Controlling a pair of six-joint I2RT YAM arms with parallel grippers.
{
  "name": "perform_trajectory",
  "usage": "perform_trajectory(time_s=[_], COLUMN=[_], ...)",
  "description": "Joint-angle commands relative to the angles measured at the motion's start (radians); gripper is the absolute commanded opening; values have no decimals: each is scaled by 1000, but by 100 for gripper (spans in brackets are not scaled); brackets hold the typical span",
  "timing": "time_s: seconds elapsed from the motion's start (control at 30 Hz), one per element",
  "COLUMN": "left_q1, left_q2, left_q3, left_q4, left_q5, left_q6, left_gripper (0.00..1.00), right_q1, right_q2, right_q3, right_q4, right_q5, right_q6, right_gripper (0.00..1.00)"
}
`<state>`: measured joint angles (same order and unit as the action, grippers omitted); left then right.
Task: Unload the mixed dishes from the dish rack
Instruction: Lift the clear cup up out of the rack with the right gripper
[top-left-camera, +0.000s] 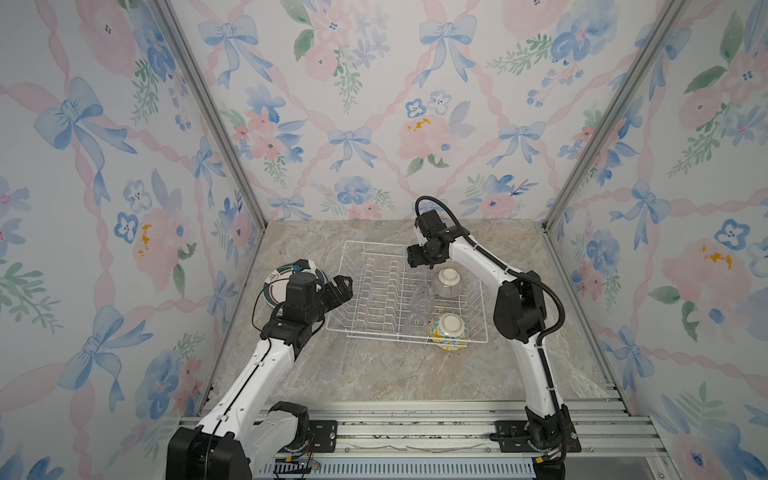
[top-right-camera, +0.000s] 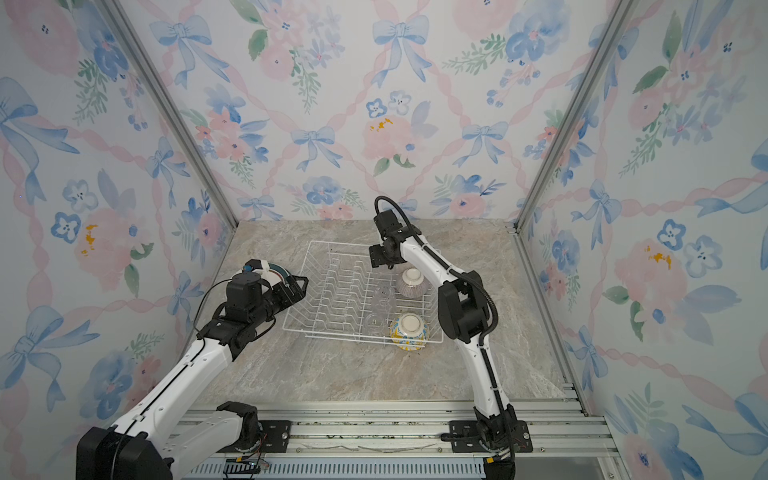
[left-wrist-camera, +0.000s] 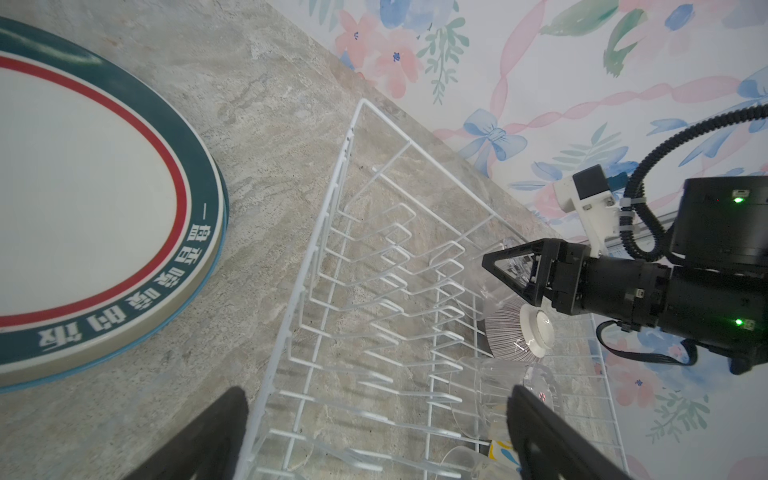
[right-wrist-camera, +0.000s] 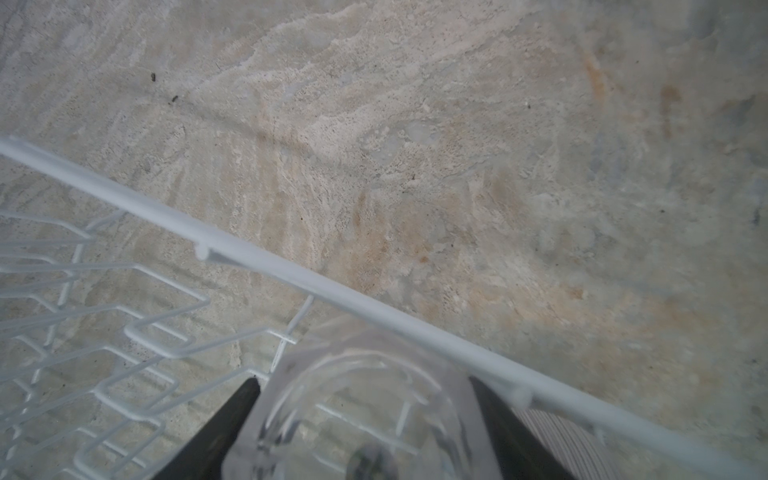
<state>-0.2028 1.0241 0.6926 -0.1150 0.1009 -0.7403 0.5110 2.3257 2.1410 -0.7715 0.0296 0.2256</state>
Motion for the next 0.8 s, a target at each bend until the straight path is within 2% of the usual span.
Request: perform_trajectory(time_s=[0.0, 0.4, 0.77], left_q1=[-6, -20, -24], left_q2=[17, 62, 73], left_q3=[33, 68, 62], left_q4=[-2, -1, 0], left_q5=[-7, -6, -1], left_q6=[15, 14, 15], left_gripper=[98, 98, 98], right_q1=[-12, -12, -14], right_q2=[31, -53, -129], right_q3=[21, -93, -194], right_q4=[-29, 42, 105], right_q5=[-9, -79, -131], right_q6=[-5, 14, 58], right_gripper=[70, 54, 50])
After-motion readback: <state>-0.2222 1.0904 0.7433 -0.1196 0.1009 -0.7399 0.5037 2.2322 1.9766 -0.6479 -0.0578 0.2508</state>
